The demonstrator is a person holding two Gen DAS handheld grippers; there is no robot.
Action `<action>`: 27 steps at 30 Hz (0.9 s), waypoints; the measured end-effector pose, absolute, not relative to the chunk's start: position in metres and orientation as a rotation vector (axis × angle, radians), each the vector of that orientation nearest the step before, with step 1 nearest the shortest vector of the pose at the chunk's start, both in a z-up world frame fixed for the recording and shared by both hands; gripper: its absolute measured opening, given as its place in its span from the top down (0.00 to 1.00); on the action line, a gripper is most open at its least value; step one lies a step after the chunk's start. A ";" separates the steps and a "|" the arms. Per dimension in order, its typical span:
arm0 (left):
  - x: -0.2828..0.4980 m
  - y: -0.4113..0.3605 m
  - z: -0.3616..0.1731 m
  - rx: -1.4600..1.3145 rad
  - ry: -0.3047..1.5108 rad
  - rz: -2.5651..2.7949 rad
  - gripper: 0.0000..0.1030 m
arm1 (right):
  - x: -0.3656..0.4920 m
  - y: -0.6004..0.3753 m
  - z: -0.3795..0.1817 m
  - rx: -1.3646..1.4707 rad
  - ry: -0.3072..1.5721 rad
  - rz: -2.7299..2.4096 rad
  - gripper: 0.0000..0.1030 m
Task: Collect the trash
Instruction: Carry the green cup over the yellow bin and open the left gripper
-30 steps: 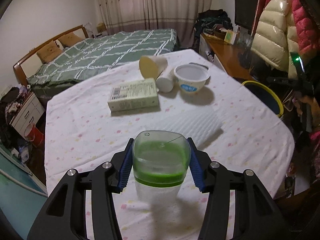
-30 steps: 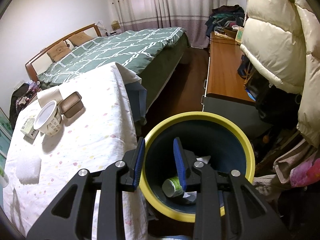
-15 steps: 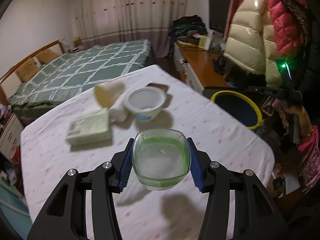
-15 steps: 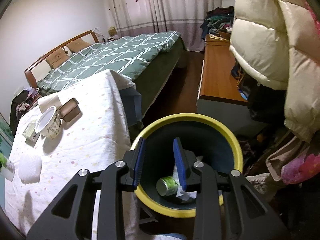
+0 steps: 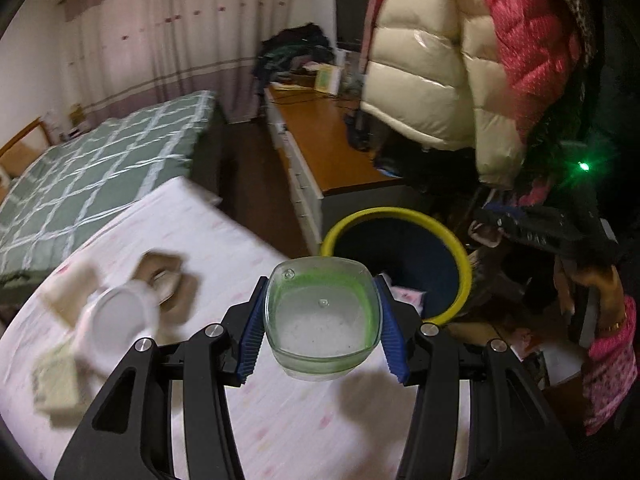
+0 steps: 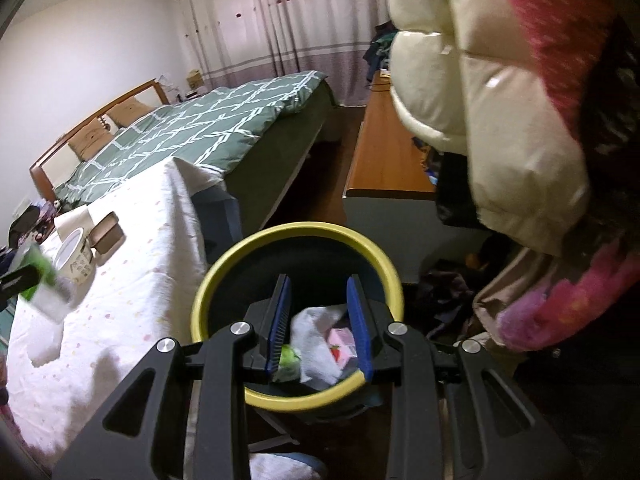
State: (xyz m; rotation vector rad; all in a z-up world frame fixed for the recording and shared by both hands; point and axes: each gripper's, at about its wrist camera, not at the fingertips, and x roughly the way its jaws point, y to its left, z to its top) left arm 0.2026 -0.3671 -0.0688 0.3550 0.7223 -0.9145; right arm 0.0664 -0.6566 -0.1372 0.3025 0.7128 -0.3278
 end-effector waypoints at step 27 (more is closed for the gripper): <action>0.199 -0.419 -0.085 0.278 0.743 -0.905 0.25 | 0.047 -0.665 -0.150 0.325 0.737 -0.328 0.73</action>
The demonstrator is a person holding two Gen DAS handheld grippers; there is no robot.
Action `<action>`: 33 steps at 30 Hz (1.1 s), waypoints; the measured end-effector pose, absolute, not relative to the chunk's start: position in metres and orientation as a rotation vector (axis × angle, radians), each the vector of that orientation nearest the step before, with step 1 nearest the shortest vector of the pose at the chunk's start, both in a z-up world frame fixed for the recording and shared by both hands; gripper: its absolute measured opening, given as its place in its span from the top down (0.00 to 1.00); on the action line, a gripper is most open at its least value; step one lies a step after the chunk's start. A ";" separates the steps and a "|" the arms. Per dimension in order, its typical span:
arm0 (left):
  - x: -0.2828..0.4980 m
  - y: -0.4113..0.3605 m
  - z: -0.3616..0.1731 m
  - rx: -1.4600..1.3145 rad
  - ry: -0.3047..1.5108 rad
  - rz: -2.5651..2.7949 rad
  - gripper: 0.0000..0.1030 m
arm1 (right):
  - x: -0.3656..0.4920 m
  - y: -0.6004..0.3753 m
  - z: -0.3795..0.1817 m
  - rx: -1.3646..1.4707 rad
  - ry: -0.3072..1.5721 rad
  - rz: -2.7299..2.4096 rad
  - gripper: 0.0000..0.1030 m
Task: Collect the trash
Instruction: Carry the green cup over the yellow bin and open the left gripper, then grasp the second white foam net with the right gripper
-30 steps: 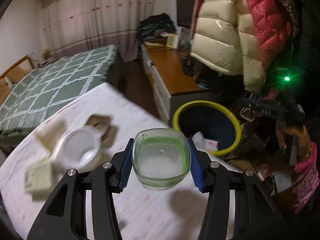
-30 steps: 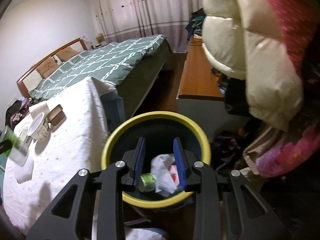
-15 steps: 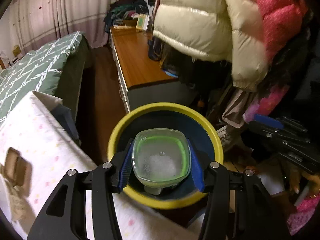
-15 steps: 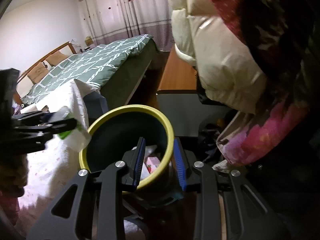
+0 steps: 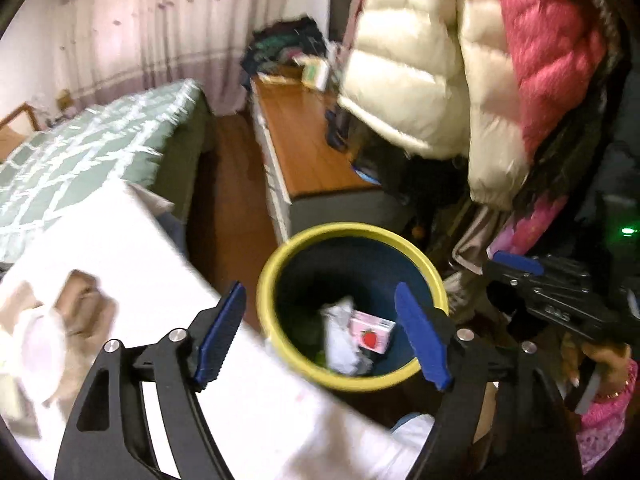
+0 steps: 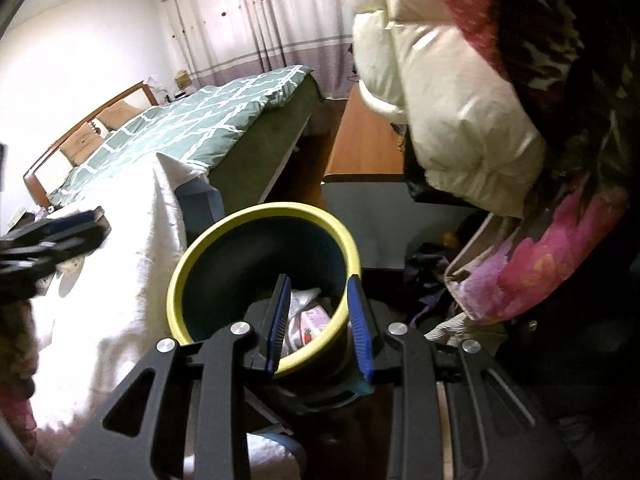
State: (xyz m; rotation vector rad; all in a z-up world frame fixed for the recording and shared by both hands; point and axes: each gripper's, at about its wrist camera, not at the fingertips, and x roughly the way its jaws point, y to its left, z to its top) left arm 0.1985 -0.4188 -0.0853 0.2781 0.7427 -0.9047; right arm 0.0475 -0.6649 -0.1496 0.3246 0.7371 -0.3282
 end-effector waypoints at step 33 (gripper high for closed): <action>0.210 0.081 -0.124 -0.168 0.583 0.045 0.16 | 0.153 -0.226 -0.158 -0.439 0.762 0.573 0.31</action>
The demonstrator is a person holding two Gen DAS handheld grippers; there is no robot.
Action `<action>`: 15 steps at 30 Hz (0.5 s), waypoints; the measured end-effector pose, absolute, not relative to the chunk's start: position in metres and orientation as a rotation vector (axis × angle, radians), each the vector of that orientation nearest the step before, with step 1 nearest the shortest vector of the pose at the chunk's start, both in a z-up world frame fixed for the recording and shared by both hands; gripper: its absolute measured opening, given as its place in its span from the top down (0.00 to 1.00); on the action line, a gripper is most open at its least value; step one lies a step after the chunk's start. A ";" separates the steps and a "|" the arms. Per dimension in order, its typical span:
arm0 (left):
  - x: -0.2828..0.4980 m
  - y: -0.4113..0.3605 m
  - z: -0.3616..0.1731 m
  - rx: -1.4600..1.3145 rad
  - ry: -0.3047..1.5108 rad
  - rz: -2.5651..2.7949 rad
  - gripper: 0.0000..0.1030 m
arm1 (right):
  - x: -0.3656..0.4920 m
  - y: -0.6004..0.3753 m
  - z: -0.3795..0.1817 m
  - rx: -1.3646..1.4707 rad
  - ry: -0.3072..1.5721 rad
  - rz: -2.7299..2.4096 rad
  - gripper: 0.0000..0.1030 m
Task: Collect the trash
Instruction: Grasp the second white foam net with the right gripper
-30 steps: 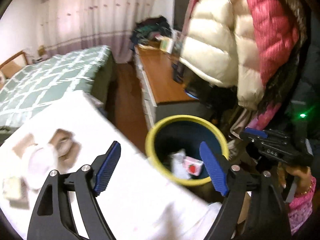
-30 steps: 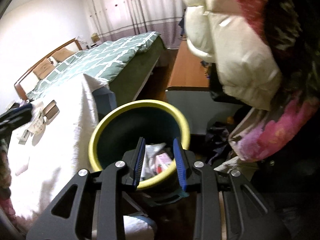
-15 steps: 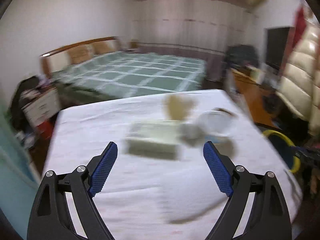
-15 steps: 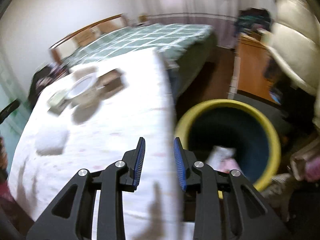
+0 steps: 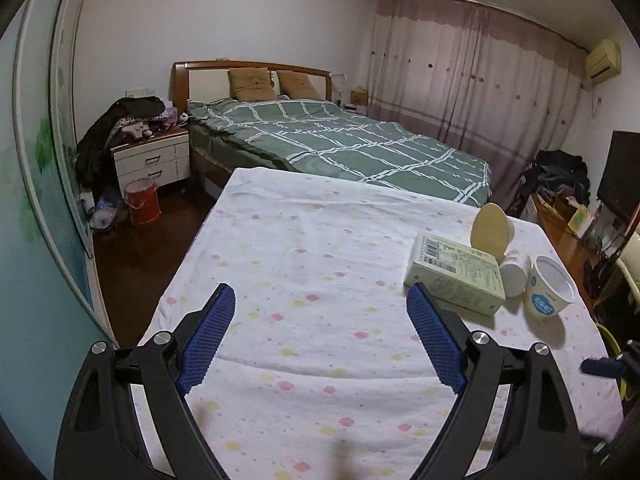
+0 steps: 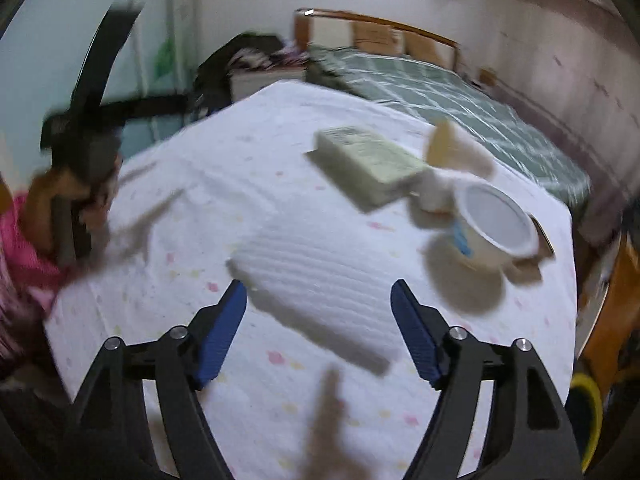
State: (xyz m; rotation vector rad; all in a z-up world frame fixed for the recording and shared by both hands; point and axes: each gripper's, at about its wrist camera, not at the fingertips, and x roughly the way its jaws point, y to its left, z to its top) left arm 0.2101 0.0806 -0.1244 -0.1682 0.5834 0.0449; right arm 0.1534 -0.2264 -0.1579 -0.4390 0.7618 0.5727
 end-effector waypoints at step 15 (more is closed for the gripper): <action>0.204 0.073 -0.122 -0.214 0.571 0.038 0.15 | 0.237 -0.217 -0.182 -0.482 0.852 0.538 0.30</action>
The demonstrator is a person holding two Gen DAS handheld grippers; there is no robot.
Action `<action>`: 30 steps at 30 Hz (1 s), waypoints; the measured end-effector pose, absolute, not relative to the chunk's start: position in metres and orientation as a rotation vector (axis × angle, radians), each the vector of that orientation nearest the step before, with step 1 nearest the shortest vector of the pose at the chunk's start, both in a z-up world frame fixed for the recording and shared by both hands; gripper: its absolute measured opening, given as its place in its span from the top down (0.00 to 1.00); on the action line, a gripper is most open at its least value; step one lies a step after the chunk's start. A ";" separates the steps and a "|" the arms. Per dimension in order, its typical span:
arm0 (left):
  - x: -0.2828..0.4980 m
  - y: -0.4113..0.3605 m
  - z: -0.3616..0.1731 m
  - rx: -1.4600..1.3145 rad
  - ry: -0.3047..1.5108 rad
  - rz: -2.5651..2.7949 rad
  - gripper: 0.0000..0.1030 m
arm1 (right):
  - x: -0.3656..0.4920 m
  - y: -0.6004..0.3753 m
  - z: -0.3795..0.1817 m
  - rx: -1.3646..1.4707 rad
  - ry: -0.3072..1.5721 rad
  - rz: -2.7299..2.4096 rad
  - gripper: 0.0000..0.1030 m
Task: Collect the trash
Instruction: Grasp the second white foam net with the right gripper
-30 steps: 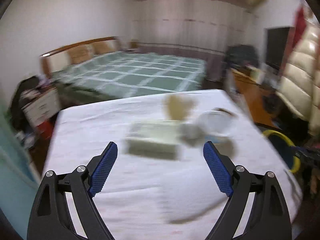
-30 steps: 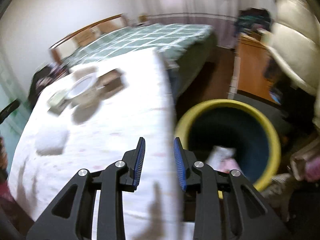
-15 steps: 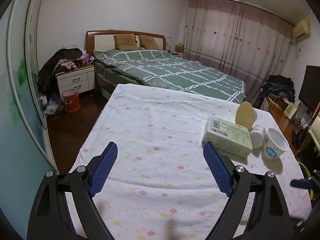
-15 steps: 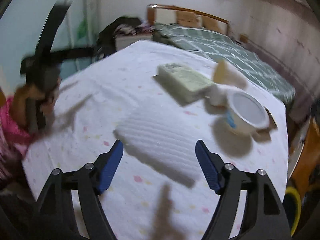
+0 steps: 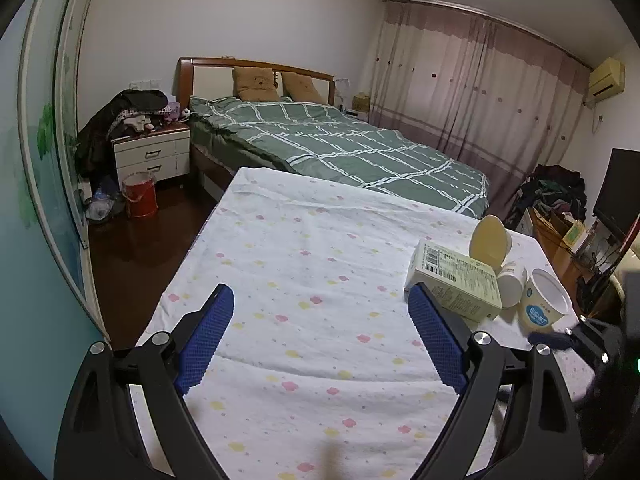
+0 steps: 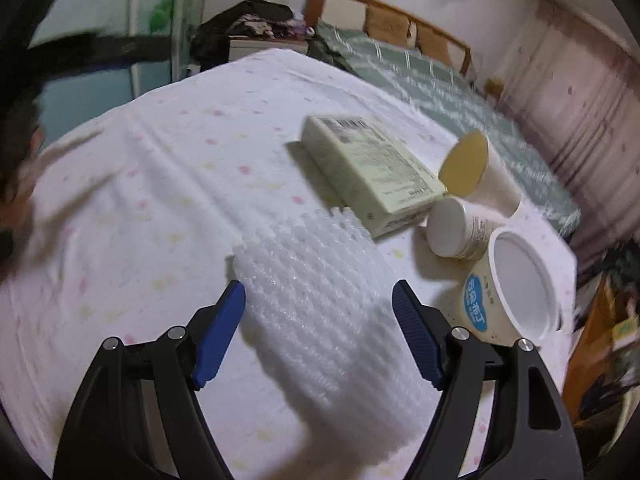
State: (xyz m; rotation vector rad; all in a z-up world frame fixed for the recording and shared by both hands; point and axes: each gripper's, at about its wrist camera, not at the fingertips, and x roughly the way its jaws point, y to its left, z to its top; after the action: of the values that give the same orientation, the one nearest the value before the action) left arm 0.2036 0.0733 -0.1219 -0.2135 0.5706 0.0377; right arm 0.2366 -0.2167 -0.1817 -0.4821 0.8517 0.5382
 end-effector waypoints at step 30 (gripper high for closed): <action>0.201 0.052 -0.126 -0.161 0.582 -0.002 0.15 | 0.210 -0.311 -0.139 -0.186 0.887 0.563 0.79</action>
State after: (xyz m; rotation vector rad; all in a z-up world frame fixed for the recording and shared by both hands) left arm 0.2007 0.0519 -0.1260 -0.1608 0.5820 -0.0021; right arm 0.2099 -0.3110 -0.1390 -0.1859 0.8865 0.5634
